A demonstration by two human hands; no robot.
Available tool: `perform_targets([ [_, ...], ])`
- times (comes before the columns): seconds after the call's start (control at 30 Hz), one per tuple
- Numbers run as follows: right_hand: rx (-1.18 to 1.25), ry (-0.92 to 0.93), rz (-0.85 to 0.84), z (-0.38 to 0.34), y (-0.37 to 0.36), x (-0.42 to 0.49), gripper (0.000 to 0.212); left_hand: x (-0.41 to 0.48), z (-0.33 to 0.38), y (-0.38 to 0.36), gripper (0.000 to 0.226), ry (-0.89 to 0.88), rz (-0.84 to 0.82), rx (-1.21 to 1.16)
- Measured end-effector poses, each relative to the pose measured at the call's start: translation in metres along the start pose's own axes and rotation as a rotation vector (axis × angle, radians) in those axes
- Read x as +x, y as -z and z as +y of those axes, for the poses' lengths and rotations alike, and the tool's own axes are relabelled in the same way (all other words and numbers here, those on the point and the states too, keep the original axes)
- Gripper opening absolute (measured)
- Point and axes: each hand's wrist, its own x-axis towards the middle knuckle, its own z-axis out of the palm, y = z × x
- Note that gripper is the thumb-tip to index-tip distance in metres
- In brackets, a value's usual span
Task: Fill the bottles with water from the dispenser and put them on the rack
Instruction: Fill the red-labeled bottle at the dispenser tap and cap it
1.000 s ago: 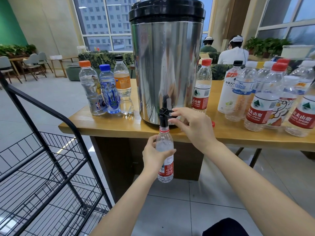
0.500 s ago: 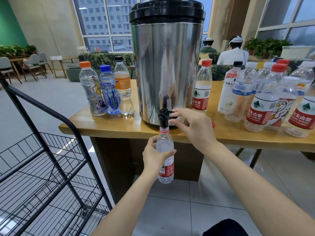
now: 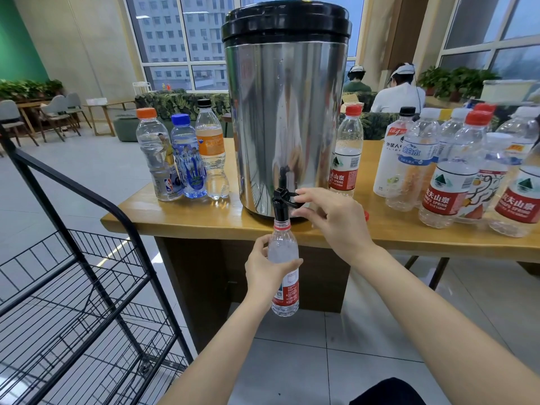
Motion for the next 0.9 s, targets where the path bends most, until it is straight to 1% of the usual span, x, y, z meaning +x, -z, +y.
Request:
perform_targets([
  [0.1, 0.002, 0.013, -0.001, 0.004, -0.001, 0.0, 0.025, 0.001, -0.001, 0.0, 0.073, -0.008, 0.0, 0.002],
  [0.17, 0.001, 0.018, -0.005, 0.007, -0.003, 0.0, 0.023, 0.001, -0.002, 0.0, 0.073, -0.011, -0.004, 0.002],
  [0.3, 0.014, 0.041, -0.009, 0.009, -0.003, 0.001, 0.026, 0.002, -0.002, 0.001, 0.072, -0.021, -0.016, -0.01],
  [0.43, -0.063, 0.12, 0.012, 0.006, -0.002, 0.007, 0.032, 0.002, -0.003, 0.001, 0.072, -0.029, -0.029, -0.023],
  [0.47, -0.083, 0.14, 0.02, 0.005, -0.001, 0.009, 0.03, 0.002, -0.003, 0.002, 0.071, -0.033, -0.033, -0.026],
  [0.53, -0.099, 0.163, 0.043, 0.001, 0.001, 0.016, 0.02, 0.002, -0.003, 0.002, 0.068, -0.042, -0.043, -0.034],
  [0.6, -0.098, 0.158, 0.051, -0.008, 0.0, 0.032, 0.013, 0.003, -0.005, 0.004, 0.068, -0.044, -0.053, -0.041],
  [0.63, -0.089, 0.132, 0.048, -0.013, -0.003, 0.044, 0.013, 0.003, -0.005, 0.004, 0.068, -0.043, -0.057, -0.041],
  [0.7, -0.036, 0.017, 0.021, -0.022, -0.011, 0.065, 0.017, 0.004, -0.006, 0.005, 0.068, -0.049, -0.063, -0.04],
  [0.77, 0.086, -0.09, 0.009, -0.024, -0.014, 0.071, 0.02, 0.004, -0.007, 0.007, 0.068, -0.055, -0.062, -0.041],
  [0.83, 0.153, -0.14, 0.048, -0.017, -0.008, 0.06, 0.028, 0.004, -0.008, 0.008, 0.068, -0.053, -0.065, -0.056],
  [0.9, 0.135, -0.217, 0.097, 0.002, 0.004, 0.04, 0.032, 0.004, -0.008, 0.008, 0.068, -0.056, -0.079, -0.075],
])
